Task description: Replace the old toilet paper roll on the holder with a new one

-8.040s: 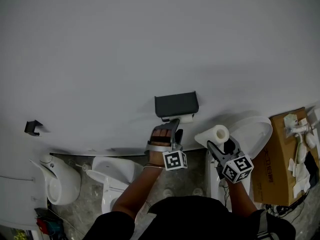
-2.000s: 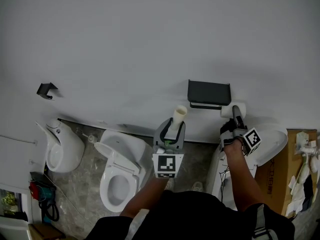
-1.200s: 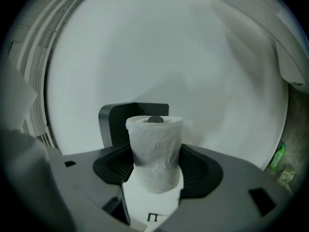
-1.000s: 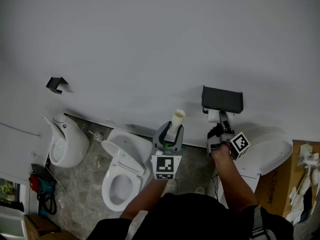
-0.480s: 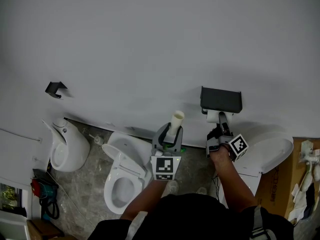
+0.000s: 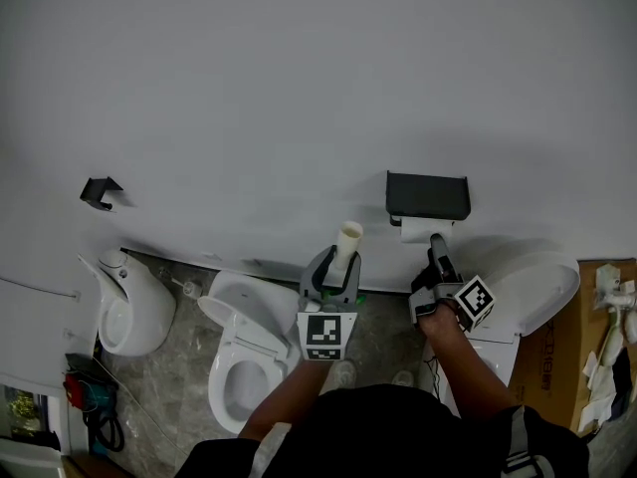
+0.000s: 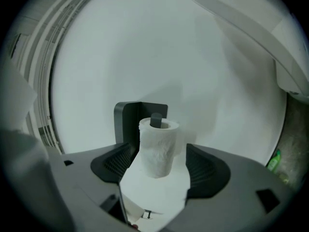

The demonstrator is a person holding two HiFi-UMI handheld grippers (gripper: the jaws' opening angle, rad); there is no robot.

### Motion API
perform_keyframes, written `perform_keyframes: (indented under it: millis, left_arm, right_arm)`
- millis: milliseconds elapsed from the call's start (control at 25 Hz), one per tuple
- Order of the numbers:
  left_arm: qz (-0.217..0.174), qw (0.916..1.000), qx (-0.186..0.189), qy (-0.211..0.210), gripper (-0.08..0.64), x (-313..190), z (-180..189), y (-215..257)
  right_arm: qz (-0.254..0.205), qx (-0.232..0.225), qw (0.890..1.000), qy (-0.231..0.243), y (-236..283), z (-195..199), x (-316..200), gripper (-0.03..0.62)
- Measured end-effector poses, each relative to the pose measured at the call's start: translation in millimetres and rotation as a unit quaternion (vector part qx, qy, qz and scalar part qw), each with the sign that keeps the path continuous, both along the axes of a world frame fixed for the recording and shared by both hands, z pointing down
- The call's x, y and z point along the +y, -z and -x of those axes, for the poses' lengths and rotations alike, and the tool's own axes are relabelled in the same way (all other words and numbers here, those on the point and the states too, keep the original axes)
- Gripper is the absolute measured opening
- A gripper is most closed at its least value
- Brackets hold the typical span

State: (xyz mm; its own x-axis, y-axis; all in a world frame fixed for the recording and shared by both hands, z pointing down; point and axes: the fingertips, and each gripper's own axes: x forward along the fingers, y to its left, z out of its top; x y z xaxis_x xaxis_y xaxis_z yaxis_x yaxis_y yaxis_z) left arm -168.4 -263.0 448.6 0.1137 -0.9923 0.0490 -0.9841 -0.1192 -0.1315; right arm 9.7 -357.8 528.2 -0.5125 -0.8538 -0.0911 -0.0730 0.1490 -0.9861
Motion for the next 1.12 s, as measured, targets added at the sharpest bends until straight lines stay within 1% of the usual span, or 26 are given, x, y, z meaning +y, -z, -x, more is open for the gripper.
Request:
perform_keyframes:
  millis: [120, 200, 280, 360, 440, 520, 600, 760, 800, 840, 920, 960, 1000, 1040, 1120]
  left_arm:
    - [0.0, 0.9999, 0.007, -0.008, 0.155, -0.8, -4.2, -0.9]
    - [0.001, 0.9998, 0.009, -0.015, 0.155, -1.9, -7.7, -0.6]
    - [0.0, 0.9998, 0.006, -0.021, 0.155, -3.8, -11.4, 0.1]
    - [-0.001, 0.9996, -0.001, -0.028, 0.155, -5.5, -14.8, 0.6]
    - [-0.003, 0.9995, -0.003, -0.031, 0.155, -6.1, -16.8, 1.6]
    - [-0.004, 0.9994, -0.003, -0.034, 0.155, -6.5, -18.9, 3.0]
    - [-0.004, 0.9993, -0.003, -0.037, 0.155, -6.6, -21.3, 3.1]
    - [-0.007, 0.9991, -0.005, -0.041, 0.155, -6.2, -23.3, 5.8]
    - [-0.008, 0.9991, -0.006, -0.041, 0.155, -6.1, -23.2, 7.0]
    - [-0.01, 0.9991, -0.006, -0.041, 0.155, -5.9, -22.8, 8.1]
    - [-0.012, 0.9991, -0.005, -0.041, 0.155, -4.9, -21.9, 10.0]
    - [-0.013, 0.9991, -0.004, -0.041, 0.155, -4.4, -21.5, 10.9]
    - [-0.014, 0.9991, -0.001, -0.04, 0.155, -4.0, -21.0, 11.7]
    - [-0.014, 0.9991, 0.001, -0.04, 0.155, -3.4, -20.5, 12.2]
    - [-0.014, 0.9991, 0.008, -0.04, 0.155, -1.9, -19.8, 12.4]
  right_arm:
    - [-0.025, 0.029, 0.999, 0.01, 10.1, -3.9, 12.2, 0.318]
    - [-0.058, 0.071, 0.996, 0.017, 21.0, -5.6, 20.2, 0.318]
    - [-0.095, 0.135, 0.986, 0.021, 31.9, -7.1, 27.7, 0.318]
    - [-0.134, 0.204, 0.969, 0.025, 40.9, -8.5, 35.4, 0.316]
    - [-0.179, 0.268, 0.946, 0.028, 51.6, -8.8, 43.2, 0.316]
    - [-0.22, 0.331, 0.917, 0.028, 61.9, -8.3, 49.7, 0.303]
    - [-0.251, 0.386, 0.887, 0.021, 68.8, -9.0, 54.3, 0.24]
    - [-0.298, 0.463, 0.835, 0.009, 82.2, -9.2, 60.9, 0.162]
    - [-0.311, 0.482, 0.819, 0.005, 86.1, -9.0, 62.3, 0.142]
    - [-0.325, 0.502, 0.802, 0.001, 90.3, -8.6, 63.8, 0.111]
    - [-0.348, 0.539, 0.767, -0.01, 98.8, -8.3, 66.7, 0.071]
    - [-0.355, 0.554, 0.753, -0.015, 102.4, -8.4, 67.4, 0.045]
    - [-0.359, 0.566, 0.742, -0.019, 105.2, -8.8, 67.7, 0.029]
    - [-0.361, 0.575, 0.734, -0.022, 107.3, -9.2, 67.8, 0.013]
    - [-0.364, 0.584, 0.725, -0.024, 110.2, -10.4, 68.6, 0.003]
